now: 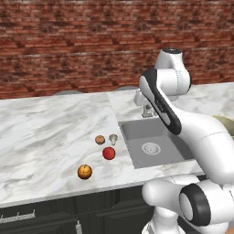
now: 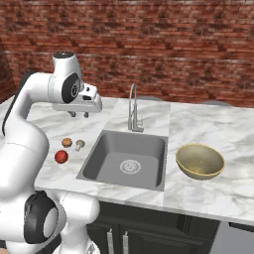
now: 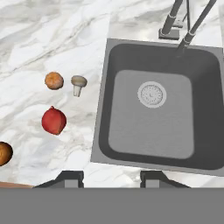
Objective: There is a mixed pile of frozen fruits and vegetables on the counter. Locate all the frozen vegetables and place the items in a bowl on the counter. Take all the frozen fruits and defrost them in a running sink.
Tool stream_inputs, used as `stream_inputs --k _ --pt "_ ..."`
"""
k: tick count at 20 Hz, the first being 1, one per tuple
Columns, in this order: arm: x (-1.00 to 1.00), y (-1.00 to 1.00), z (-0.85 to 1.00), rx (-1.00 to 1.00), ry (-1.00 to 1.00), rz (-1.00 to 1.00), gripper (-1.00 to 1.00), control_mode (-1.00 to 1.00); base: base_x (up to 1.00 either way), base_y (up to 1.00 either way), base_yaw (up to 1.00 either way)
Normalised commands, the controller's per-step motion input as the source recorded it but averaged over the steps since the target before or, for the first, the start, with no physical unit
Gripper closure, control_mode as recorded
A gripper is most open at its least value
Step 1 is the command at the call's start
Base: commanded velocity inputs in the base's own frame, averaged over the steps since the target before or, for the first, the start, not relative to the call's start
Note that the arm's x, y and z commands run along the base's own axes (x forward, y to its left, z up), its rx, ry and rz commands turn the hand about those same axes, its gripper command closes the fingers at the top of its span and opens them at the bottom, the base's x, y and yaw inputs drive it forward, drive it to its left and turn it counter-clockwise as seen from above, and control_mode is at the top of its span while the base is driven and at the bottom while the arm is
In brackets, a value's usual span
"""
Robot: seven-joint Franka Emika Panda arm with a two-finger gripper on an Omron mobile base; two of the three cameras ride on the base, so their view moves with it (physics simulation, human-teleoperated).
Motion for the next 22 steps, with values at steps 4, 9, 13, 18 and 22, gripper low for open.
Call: stream_inputs --k 4,9,13,18,22 --pt "-0.13 0.00 -0.02 0.00 0.00 -0.01 -1.00 -1.00 0.00 0.00 0.00" --pt "-0.09 0.08 -0.22 0.00 0.08 -0.01 -1.00 -1.00 0.00 0.00 0.00" --pt "0.00 0.39 -0.26 0.00 0.09 -0.04 -1.00 -1.00 0.00 0.00 0.00" --pt "0.14 0.48 -0.18 0.00 0.10 -0.07 -1.00 -1.00 0.00 0.00 0.00" --pt "0.17 0.36 -0.19 0.00 0.11 -0.03 -1.00 -1.00 0.00 0.00 0.00"
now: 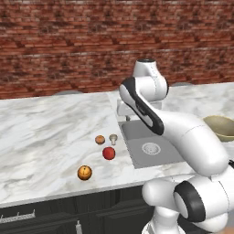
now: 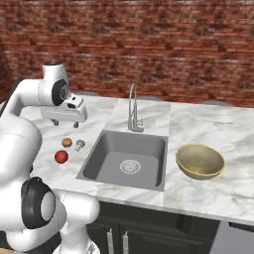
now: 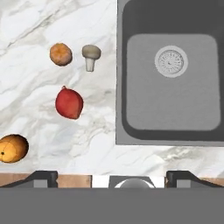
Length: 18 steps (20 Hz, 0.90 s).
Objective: There is a mixed pile of frozen fruits and vegetables on the counter. Locate all the frozen vegetables and place the items in a bowl on the counter. Take all the frozen fruits and defrost them in a running sink.
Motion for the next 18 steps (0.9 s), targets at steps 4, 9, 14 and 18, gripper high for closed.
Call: stream_inputs --k 4,9,14,18 --pt "0.20 0.25 -0.25 0.00 0.10 0.00 -1.00 -1.00 0.00 0.00 0.00" --pt "0.31 0.16 -0.29 0.00 0.03 0.00 -1.00 -1.00 0.00 0.00 0.00" --pt "0.37 0.00 -0.40 0.00 0.00 0.03 -1.00 -1.00 0.00 0.00 0.00" --pt "0.35 0.00 -0.42 0.00 0.00 0.03 -1.00 -1.00 0.00 0.00 0.00"
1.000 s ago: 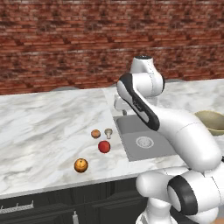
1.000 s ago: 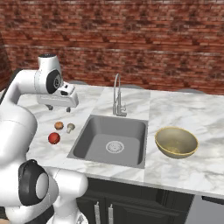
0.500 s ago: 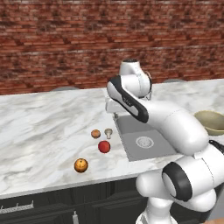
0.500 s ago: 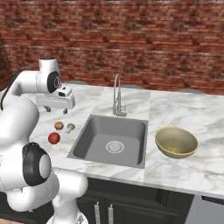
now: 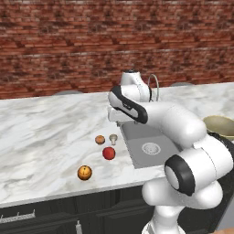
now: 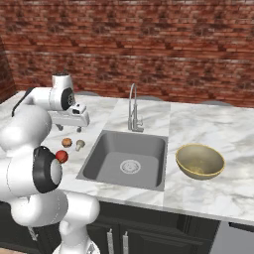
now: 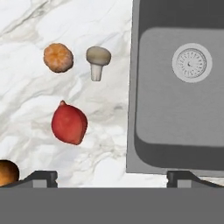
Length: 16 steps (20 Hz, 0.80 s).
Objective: There is a mixed pile of frozen fruits and vegetables on the counter. Locate all the frozen vegetables and place the items in a bowl on the counter. Take all the frozen fruits and defrost them in a running sink.
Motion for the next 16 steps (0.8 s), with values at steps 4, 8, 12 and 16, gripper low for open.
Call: stream_inputs --k 4,8,12,16 --pt "0.38 0.01 -0.25 0.00 -0.02 0.01 -1.00 -1.00 0.00 0.00 0.00" --pt "0.29 0.04 -0.23 -0.01 0.00 0.00 -1.00 -1.00 0.00 0.00 0.00" --pt "0.17 0.18 -0.26 -0.02 0.00 0.00 -1.00 -1.00 0.00 0.00 0.00" --pt "0.12 0.15 -0.29 -0.02 0.00 0.00 -1.00 -1.00 0.00 0.00 0.00"
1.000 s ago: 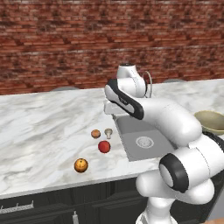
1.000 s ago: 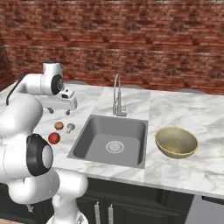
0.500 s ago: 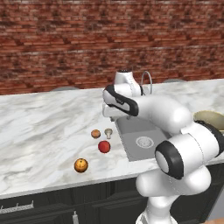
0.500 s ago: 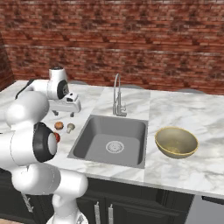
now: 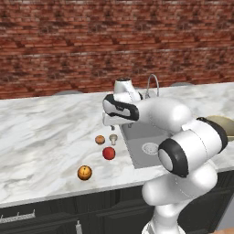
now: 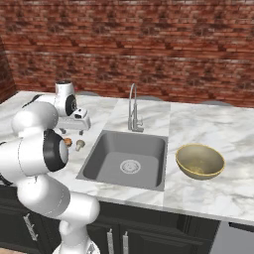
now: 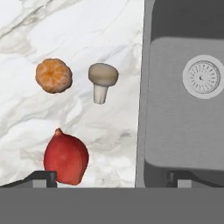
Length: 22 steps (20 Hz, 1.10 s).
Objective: There is a mixed pile of frozen fruits and vegetables on the counter. Locate all the frozen vegetables and place the items in a bowl on the counter. Take all the frozen fruits and defrost them in a running sink.
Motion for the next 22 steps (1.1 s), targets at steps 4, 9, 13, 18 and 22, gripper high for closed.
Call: stream_inputs --k 4,9,13,18,22 --pt "0.09 0.01 -0.33 0.00 0.00 0.00 -1.00 -1.00 0.00 0.00 0.00" --pt "0.05 0.00 -0.28 0.00 0.00 0.00 -1.00 -1.00 0.00 0.00 0.00" --pt "-0.03 -0.01 -0.17 0.00 0.00 0.00 -1.00 -1.00 0.00 0.00 0.00" --pt "-0.02 0.01 -0.16 0.00 0.00 0.00 -1.00 -1.00 0.00 0.00 0.00" --pt "0.12 0.08 -0.20 0.00 0.00 0.00 -1.00 -1.00 0.00 0.00 0.00"
